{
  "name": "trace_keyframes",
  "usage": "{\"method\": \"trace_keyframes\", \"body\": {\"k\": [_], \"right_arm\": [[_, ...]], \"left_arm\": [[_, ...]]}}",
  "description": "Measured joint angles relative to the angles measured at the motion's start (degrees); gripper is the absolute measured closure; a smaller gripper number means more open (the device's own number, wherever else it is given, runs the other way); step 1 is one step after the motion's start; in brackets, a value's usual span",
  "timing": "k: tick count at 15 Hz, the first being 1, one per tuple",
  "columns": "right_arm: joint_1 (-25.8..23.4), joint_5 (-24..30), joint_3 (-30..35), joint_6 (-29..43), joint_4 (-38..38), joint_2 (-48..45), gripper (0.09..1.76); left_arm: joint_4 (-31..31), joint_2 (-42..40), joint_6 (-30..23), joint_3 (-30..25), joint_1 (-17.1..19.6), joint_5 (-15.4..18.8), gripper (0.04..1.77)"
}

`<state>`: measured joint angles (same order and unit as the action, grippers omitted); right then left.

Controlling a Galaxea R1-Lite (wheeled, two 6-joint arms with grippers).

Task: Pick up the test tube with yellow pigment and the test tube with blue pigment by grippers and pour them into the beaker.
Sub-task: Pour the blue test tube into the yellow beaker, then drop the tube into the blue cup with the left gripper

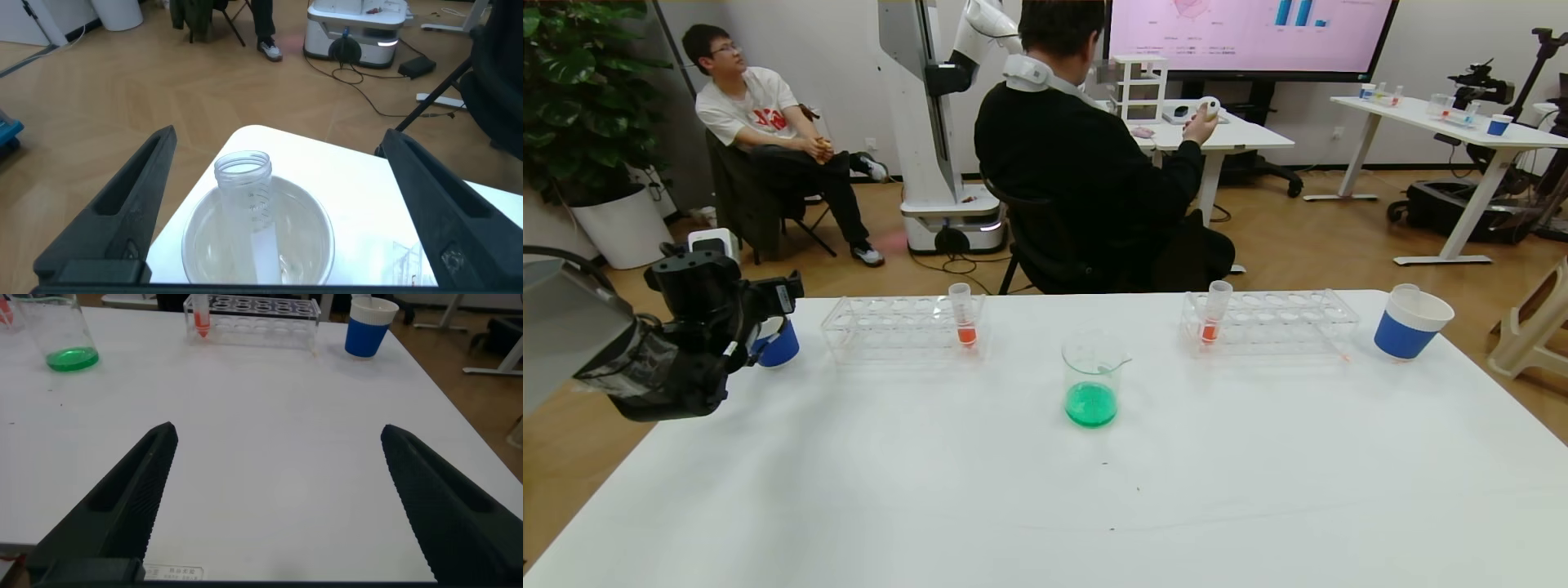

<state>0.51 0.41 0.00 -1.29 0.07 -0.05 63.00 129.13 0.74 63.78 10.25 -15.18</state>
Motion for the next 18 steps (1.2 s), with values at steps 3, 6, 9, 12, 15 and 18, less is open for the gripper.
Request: {"method": "trace_keyframes", "body": {"k": [3,6,9,12,15,18], "right_arm": [[0.0,0.0,0.0,0.0,0.0,0.0,0.11],[0.0,0.0,0.0,0.0,0.0,0.0,0.11],[0.0,0.0,0.0,0.0,0.0,0.0,0.11],[0.0,0.0,0.0,0.0,0.0,0.0,0.11],[0.0,0.0,0.0,0.0,0.0,0.0,0.11],[0.0,0.0,0.0,0.0,0.0,0.0,0.11]], "left_arm": [[-0.5,-1.3,0.1,0.9,-1.0,0.0,0.06],[-3.9,-4.2,0.4,1.8,-6.4,-0.3,0.06],[-6.8,-8.4,0.3,2.3,-13.6,-1.2,0.06],[-8.2,-13.6,1.4,1.5,-16.4,-2.0,0.06],[-11.7,-21.0,1.9,0.0,-16.5,-2.0,0.06],[-15.5,-31.2,2.7,-3.0,-16.5,-1.6,0.06]]}}
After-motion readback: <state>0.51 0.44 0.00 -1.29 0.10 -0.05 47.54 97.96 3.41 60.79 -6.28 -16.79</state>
